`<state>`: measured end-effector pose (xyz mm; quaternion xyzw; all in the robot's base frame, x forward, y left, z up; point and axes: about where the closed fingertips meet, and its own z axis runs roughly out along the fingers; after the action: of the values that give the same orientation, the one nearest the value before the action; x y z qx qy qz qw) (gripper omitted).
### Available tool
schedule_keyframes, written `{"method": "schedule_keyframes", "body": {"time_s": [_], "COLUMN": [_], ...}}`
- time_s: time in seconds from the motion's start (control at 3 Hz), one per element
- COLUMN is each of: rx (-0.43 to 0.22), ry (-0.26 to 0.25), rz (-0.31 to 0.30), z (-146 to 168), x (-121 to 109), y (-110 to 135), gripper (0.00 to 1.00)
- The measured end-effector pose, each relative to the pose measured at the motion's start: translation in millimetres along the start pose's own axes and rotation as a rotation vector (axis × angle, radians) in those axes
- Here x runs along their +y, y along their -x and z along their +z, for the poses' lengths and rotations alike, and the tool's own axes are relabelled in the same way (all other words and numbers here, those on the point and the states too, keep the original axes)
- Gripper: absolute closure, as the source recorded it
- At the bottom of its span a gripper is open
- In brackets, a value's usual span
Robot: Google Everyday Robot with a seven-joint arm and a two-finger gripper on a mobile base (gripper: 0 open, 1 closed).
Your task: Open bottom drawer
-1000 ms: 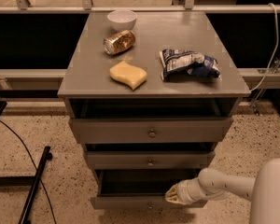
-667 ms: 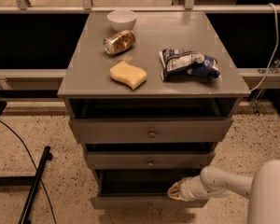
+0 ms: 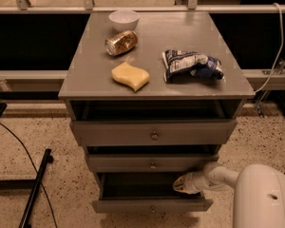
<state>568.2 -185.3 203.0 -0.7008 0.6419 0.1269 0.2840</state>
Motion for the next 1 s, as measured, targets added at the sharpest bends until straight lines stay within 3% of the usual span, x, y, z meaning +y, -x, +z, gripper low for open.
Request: {"method": "schedule_keyframes", "body": {"time_s": [0.33, 1.0], "rx": [0.006, 0.006], "ry": [-0.002, -0.002], "rz": [0.021, 0.021], "z": [20.0, 18.9], "x": [-19.4, -16.1], "y": [-19.6, -19.9], "gripper": [1.00, 1.00]}}
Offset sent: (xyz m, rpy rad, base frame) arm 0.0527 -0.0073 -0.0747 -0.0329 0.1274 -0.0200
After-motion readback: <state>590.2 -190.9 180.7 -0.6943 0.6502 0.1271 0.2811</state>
